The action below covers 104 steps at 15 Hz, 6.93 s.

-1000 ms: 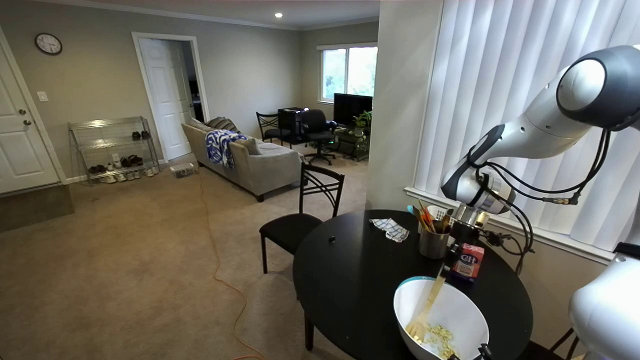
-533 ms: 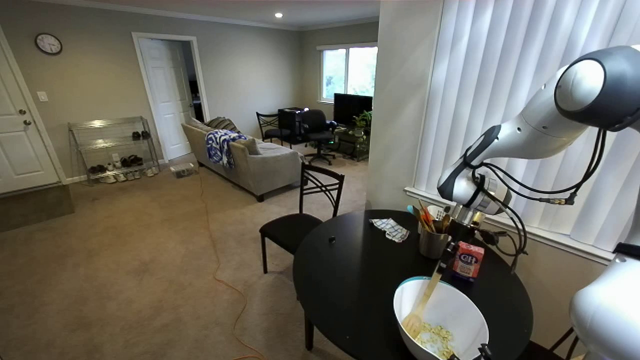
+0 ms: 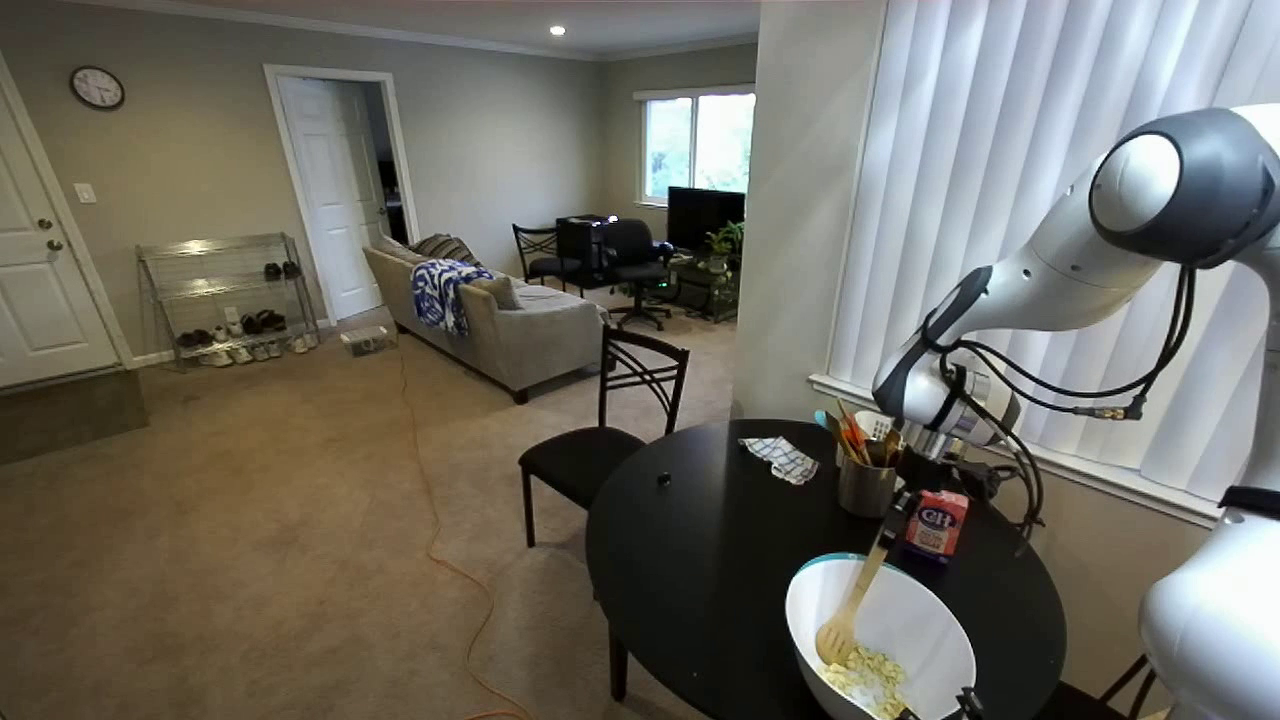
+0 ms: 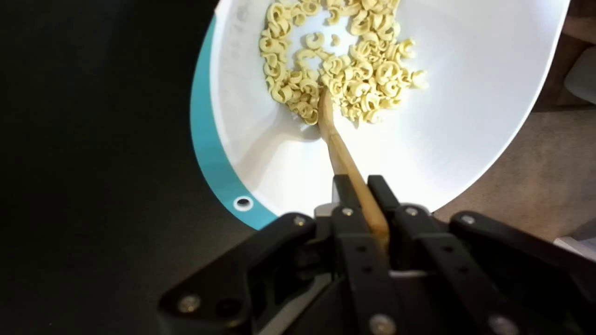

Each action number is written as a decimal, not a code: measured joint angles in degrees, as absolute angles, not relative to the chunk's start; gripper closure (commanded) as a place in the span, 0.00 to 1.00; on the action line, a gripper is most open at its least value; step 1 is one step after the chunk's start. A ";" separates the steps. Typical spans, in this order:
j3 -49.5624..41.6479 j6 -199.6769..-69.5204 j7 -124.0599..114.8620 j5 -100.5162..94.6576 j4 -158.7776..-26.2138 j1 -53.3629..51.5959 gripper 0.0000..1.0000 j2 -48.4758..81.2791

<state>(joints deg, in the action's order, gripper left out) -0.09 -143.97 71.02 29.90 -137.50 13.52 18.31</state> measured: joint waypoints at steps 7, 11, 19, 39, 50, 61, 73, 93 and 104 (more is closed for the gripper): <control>-0.28 -146.60 70.94 29.47 -138.39 14.03 0.95 18.51; -1.17 -147.60 70.38 27.43 -139.64 14.02 0.95 17.48; -3.55 -144.37 59.91 12.11 -140.70 12.98 0.95 15.71; 0.15 -129.28 60.98 11.98 -137.98 12.34 0.94 15.75; 1.39 -132.75 67.88 13.06 -136.84 11.88 0.94 15.86; 1.04 -139.25 68.89 17.26 -135.94 12.39 0.94 16.80; -2.77 -143.51 65.48 11.72 -137.46 12.44 0.95 18.00; -5.59 -133.56 62.69 -0.97 -138.13 12.44 0.95 17.29; -0.57 -131.63 64.87 1.66 -137.47 12.21 0.95 17.33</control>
<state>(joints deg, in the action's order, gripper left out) -0.57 -131.63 64.87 1.66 -137.47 12.21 17.33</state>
